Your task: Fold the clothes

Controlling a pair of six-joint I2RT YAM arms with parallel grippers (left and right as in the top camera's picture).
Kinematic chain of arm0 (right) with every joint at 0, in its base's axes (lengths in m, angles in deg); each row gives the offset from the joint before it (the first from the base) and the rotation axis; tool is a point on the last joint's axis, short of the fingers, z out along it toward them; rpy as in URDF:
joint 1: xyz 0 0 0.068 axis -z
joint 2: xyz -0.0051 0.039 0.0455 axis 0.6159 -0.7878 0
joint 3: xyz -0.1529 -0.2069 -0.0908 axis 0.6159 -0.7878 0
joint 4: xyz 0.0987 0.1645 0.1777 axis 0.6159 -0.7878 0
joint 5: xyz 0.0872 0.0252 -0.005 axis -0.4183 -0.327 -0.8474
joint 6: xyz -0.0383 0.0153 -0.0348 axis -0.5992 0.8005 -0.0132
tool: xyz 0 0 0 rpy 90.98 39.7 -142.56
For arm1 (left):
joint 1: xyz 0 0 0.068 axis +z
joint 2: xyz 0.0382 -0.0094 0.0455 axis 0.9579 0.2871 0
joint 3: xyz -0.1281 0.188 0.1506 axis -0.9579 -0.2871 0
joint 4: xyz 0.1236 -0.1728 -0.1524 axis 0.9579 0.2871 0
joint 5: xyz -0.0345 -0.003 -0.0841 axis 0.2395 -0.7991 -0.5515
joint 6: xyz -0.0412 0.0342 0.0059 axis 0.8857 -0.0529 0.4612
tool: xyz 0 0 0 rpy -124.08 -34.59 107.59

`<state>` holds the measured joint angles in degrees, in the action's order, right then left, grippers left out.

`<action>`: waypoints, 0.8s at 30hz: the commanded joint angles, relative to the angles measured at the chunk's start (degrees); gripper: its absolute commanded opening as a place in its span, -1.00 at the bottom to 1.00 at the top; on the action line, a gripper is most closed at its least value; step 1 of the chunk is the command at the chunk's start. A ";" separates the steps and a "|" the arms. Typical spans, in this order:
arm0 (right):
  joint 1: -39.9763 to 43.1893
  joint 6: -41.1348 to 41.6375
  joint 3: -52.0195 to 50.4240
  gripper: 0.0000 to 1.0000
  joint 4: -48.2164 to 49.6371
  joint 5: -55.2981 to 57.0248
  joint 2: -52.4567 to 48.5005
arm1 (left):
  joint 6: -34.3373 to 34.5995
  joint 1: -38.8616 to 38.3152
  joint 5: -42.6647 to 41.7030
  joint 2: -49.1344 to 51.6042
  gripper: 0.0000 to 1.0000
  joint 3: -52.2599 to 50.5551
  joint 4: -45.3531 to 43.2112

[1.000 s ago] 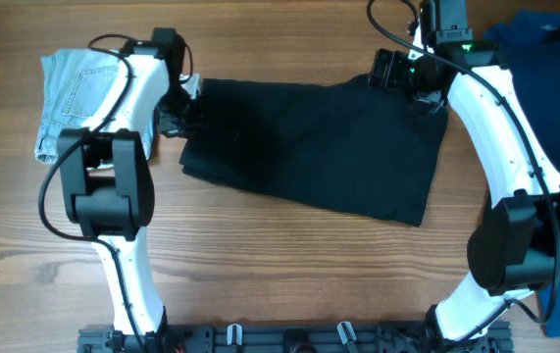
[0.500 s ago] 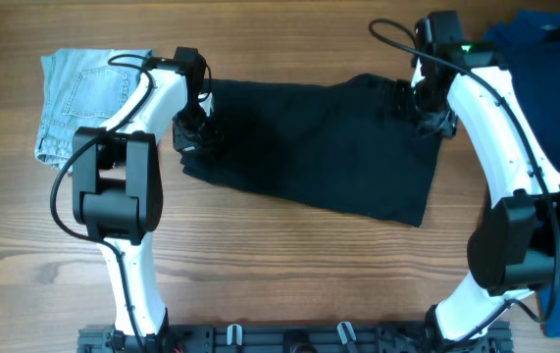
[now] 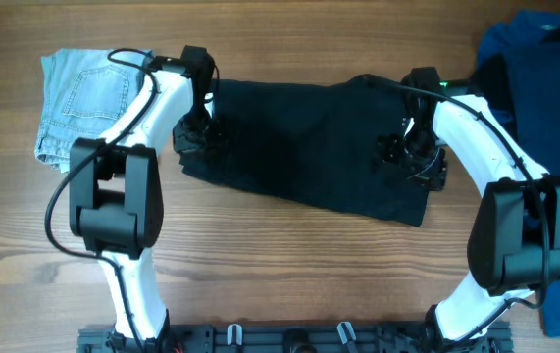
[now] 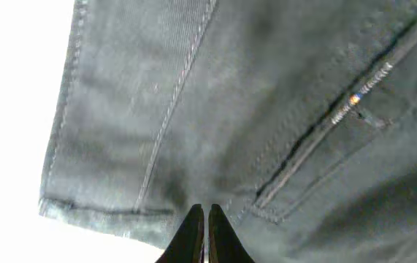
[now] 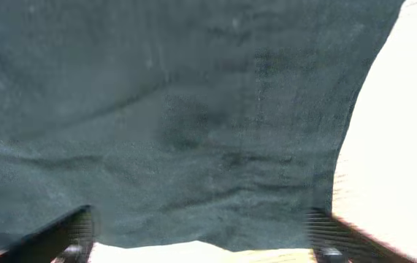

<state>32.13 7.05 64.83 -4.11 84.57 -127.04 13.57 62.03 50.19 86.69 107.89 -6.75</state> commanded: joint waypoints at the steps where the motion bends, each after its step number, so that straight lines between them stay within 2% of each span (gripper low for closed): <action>1: -0.02 -3.21 -0.33 0.69 -1.77 -0.96 0.42 | 5.88 -2.34 6.82 -8.20 -0.91 -3.28 -0.72; 5: -0.02 -4.35 -0.33 0.74 -0.85 -0.94 0.42 | 12.41 -2.16 12.22 -21.66 -0.92 -8.90 -2.38; 7: -0.02 -4.35 -0.33 0.88 0.68 -0.96 0.42 | 12.76 -0.46 14.78 -23.91 -0.92 -12.50 -4.55; 9: -0.02 -4.37 -0.33 0.90 1.42 -0.94 0.42 | 12.76 2.34 13.03 -23.63 -0.90 -17.35 -8.68; 10: -0.02 -4.37 -0.33 0.89 1.66 -0.94 0.42 | 12.74 3.69 11.21 -23.52 -0.82 -20.28 -11.69; 12: -0.02 -5.86 -0.33 0.97 2.08 -0.94 0.42 | 12.52 8.61 1.22 -23.43 -0.28 -27.45 -21.46; 14: -0.02 -5.81 -0.33 0.99 2.49 -0.92 0.42 | 12.52 11.30 -3.34 -23.21 0.13 -29.51 -25.22; 18: -0.02 -6.91 -0.33 0.99 3.65 -0.94 0.42 | 12.59 12.31 -4.15 -21.35 0.08 -31.91 -29.70; 21: -0.02 -7.13 -0.33 1.00 3.98 -0.94 0.42 | 12.63 12.26 -8.22 -18.21 0.07 -33.05 -32.92; 24: -0.02 -7.23 -0.33 0.99 4.20 -0.92 0.42 | 12.81 12.26 -8.20 -16.13 -0.03 -33.05 -35.41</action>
<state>32.13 0.90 64.63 -0.06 84.09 -127.04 26.00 74.18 43.63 69.33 75.37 -41.02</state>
